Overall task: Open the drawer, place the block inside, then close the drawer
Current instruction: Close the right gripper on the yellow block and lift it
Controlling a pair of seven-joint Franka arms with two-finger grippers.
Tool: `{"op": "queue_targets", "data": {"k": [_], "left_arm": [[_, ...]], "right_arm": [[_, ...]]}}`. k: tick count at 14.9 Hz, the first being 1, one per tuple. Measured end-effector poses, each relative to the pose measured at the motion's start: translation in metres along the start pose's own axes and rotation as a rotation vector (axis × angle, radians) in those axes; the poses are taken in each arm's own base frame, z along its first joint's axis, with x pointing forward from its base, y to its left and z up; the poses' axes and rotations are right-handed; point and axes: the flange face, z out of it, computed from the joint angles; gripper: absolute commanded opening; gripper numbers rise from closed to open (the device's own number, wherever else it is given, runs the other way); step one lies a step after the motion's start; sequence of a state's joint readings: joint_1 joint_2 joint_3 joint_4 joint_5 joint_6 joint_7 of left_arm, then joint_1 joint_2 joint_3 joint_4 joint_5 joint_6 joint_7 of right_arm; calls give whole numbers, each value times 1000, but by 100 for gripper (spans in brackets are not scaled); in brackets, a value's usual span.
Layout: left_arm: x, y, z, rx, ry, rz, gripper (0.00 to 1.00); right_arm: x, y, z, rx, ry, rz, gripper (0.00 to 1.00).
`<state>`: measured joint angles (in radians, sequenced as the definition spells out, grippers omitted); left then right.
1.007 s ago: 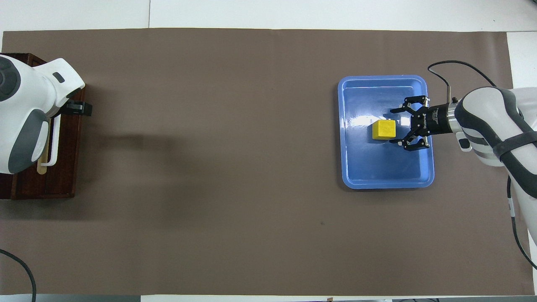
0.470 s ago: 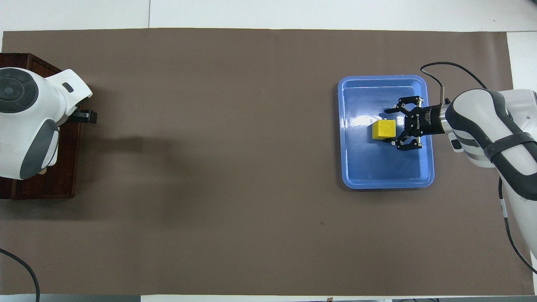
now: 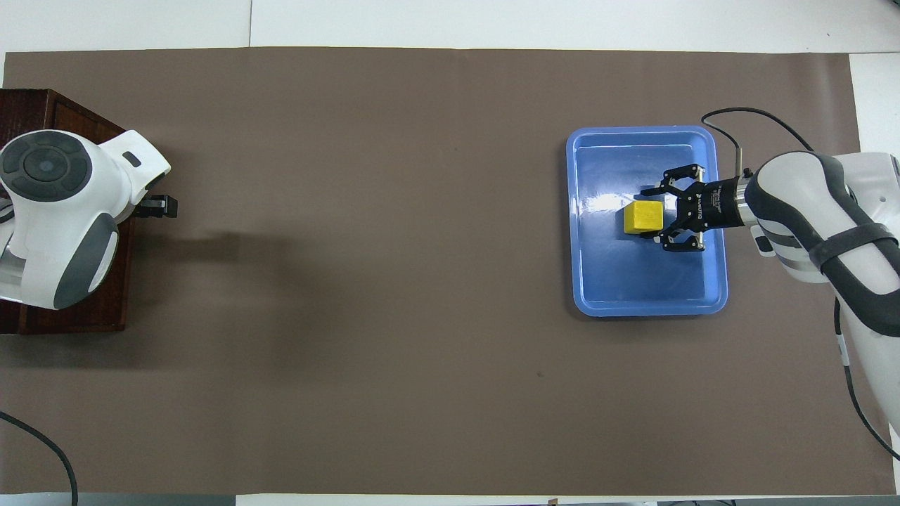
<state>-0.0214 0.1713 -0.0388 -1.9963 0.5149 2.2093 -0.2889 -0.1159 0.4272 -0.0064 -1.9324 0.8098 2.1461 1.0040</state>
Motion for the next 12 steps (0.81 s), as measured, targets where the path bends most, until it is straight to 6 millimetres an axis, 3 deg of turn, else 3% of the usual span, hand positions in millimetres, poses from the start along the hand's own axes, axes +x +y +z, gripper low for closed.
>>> {"op": "queue_targets", "data": {"k": [3,5,7,8,12], "left_arm": [[2,5,-2,-10,28,-20,100],[4,13,-6,-20,43,-28,100],[5,26,-14,-56,47,-46,100],[6,33,-19,-77,47,-53,100],[6,54,-31,-131,46,-61,100]], "right_arm": [[0,0,0,0,0,-16,57],[0,1,0,-1,0,-33,40],[0,1,0,0,0,-45,18],[0,0,-1,1,0,-54,2],[-15,-14,-24,11,-27,-95,0]]}}
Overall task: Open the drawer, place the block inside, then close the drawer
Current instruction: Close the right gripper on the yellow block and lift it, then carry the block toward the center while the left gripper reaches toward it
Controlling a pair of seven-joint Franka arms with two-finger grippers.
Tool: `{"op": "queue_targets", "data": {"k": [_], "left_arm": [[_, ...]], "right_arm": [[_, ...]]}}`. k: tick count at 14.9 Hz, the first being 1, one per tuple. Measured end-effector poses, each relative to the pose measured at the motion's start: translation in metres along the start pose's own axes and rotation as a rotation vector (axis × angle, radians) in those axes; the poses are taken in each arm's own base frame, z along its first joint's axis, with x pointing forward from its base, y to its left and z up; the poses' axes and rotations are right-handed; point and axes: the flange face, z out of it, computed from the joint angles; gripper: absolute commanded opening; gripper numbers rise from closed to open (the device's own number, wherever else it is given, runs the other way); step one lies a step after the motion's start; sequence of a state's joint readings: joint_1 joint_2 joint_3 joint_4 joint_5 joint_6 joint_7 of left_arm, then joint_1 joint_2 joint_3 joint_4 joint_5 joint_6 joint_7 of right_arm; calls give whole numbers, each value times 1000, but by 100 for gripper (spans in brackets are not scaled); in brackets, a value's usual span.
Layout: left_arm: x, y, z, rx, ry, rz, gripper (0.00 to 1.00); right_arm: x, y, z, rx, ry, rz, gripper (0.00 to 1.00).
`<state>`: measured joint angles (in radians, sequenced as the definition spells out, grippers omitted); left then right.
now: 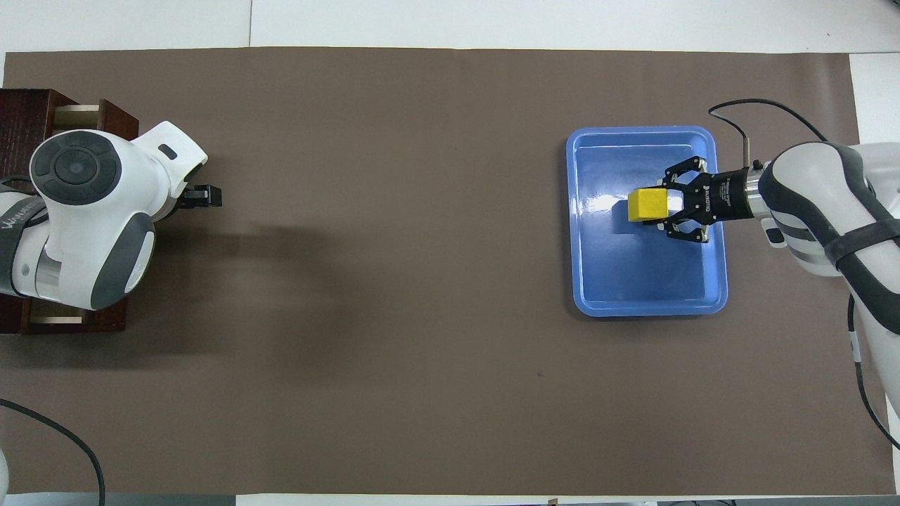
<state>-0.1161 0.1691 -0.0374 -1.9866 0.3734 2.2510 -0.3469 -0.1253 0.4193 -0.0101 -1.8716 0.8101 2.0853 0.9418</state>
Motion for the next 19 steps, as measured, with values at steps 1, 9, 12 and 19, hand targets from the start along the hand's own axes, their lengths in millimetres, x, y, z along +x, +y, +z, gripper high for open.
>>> {"op": "queue_targets", "data": {"k": [1,9,12,19], "left_arm": [[0,7,-3,-14,0,0,100],[-2,53,-23,-97,-2,-47,100],[-3,71,-35,-120,-8,-53,100],[1,71,-45,-124,-34,-78,100]], "right_arm": [[-9,-8,-9,6,-10,-20,0],[-144,-72,-33,16,-28,-39,0],[-233,-67,30,-48,0,-16,0],[-359,-28,112,-80,27,17,0]]}}
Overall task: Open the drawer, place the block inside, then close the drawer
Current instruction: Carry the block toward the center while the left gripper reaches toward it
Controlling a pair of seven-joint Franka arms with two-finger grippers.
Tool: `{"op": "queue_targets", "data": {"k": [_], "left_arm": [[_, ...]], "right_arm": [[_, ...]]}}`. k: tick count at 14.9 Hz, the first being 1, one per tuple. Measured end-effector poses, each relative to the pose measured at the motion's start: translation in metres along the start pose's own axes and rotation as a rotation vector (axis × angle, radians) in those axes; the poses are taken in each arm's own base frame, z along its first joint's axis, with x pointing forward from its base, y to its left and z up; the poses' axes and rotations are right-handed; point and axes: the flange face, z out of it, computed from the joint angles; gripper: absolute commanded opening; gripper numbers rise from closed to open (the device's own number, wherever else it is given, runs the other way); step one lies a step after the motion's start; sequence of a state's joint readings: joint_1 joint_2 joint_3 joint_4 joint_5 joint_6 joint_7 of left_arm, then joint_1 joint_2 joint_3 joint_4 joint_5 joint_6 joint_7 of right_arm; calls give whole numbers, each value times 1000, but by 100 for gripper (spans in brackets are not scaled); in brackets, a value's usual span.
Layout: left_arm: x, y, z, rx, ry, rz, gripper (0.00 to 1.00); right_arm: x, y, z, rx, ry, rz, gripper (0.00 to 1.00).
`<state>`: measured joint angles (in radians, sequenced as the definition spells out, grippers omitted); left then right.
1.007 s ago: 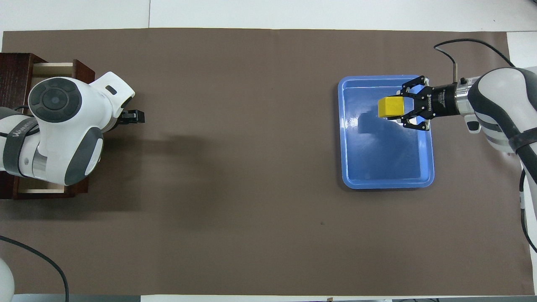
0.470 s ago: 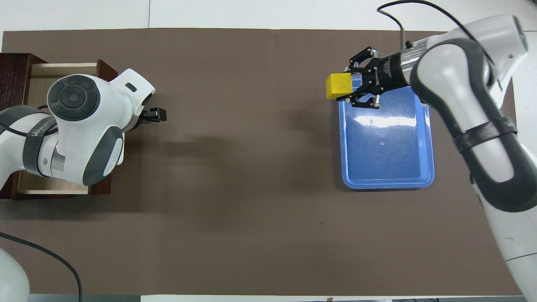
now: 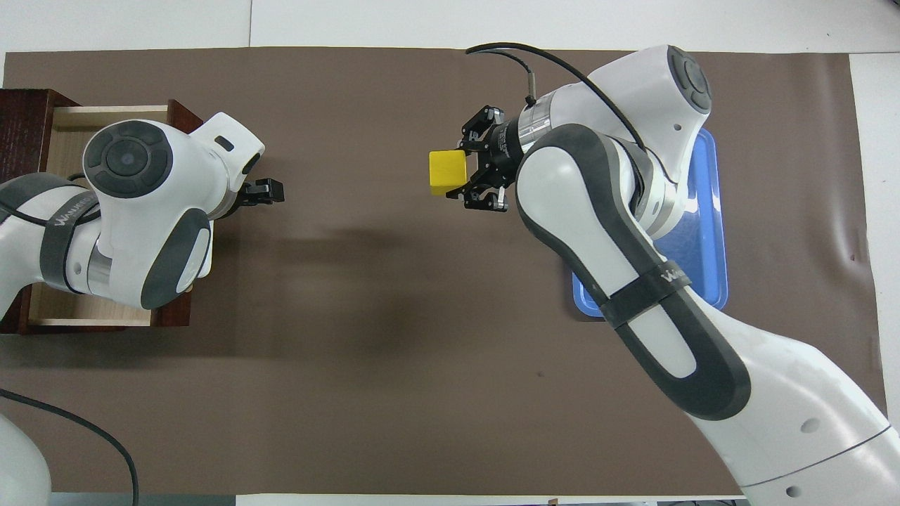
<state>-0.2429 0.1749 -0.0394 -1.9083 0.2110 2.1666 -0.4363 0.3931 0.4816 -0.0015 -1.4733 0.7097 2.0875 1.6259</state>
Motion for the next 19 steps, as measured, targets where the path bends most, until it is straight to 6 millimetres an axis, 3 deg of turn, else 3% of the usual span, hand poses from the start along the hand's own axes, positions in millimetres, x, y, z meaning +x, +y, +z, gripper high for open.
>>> {"op": "queue_targets", "data": {"k": [2,5,8,11,15,17,19], "left_arm": [[7,-2,-14,-16,-36,-42,100],[20,-4,-42,-68,-72,-137,100],[24,-4,-44,-76,-89,-189,100],[33,2,-55,-118,-117,-437,100],[27,39,-67,-110,-162,-740,100],[17,63,-72,-94,-179,-962,100],[17,73,-81,-95,-181,-1191,100]], "right_arm": [[-11,6,12,-11,2,-11,0],[-11,6,15,-8,4,-11,0],[-6,4,19,-13,8,-3,0],[-8,4,20,-8,-2,0,0],[-18,6,25,4,-12,15,0],[-20,7,28,9,-12,20,0],[-20,7,27,10,-12,31,0]]}}
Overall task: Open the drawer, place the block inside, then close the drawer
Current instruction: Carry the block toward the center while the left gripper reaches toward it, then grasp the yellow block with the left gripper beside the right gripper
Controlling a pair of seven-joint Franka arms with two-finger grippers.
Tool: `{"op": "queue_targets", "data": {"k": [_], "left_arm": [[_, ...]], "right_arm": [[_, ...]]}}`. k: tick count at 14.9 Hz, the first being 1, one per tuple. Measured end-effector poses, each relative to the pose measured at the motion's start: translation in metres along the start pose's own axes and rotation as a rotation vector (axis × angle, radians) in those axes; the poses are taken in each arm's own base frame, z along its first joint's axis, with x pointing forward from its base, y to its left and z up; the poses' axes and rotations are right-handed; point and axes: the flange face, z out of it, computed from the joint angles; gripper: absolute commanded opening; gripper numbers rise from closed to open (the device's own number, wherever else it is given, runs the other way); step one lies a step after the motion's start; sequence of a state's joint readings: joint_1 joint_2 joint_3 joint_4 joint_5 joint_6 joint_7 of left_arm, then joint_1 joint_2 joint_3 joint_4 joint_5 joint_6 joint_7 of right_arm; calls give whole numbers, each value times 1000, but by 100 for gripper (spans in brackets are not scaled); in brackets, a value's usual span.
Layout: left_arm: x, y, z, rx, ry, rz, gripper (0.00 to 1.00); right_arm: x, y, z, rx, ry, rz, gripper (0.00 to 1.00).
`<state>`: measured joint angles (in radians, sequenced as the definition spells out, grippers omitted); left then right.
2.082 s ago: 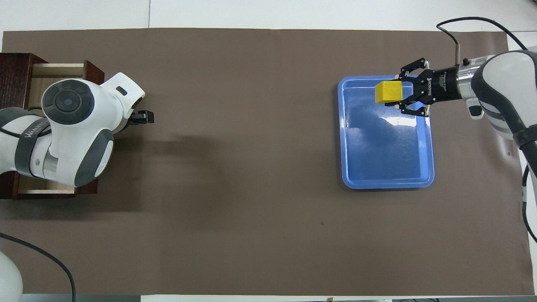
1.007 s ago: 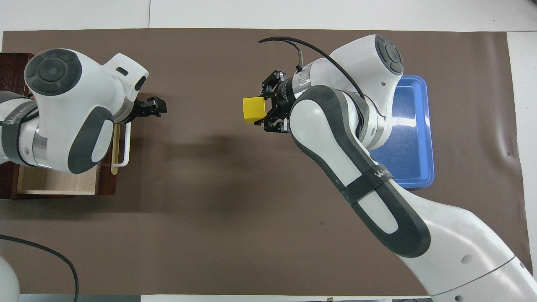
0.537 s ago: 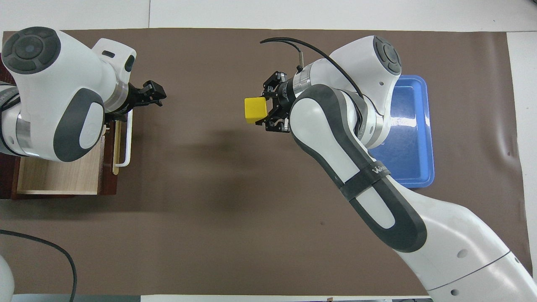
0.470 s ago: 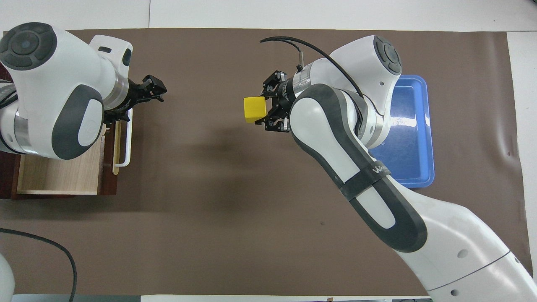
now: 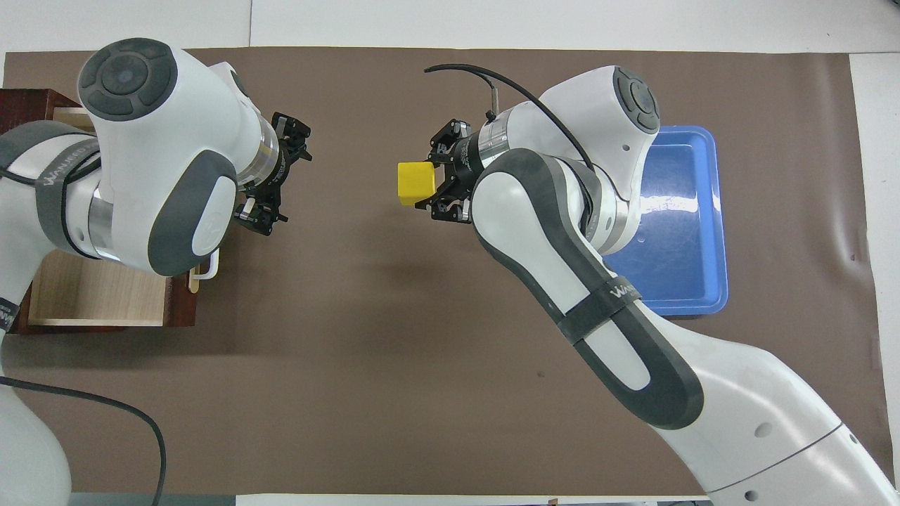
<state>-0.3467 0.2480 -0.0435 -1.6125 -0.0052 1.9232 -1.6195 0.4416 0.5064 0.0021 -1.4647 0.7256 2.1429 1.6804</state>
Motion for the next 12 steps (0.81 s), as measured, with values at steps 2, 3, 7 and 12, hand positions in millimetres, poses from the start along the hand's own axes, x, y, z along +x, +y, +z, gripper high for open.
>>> {"op": "queue_targets", "data": {"k": [2,3,7,12], "left_arm": [[-3,4,-15,-34,-40,-137,100],[-6,6,-21,-43,-66,-182,100],[-54,11,-34,-37,-90,-236,100],[-120,21,-17,-6,-65,-277,100]], "right_arm": [[-1,0,-1,3,-2,1,0],[-2,-1,-2,3,-2,1,0],[-2,-1,-2,5,-3,0,0],[-2,-1,-2,4,-3,0,0]]}}
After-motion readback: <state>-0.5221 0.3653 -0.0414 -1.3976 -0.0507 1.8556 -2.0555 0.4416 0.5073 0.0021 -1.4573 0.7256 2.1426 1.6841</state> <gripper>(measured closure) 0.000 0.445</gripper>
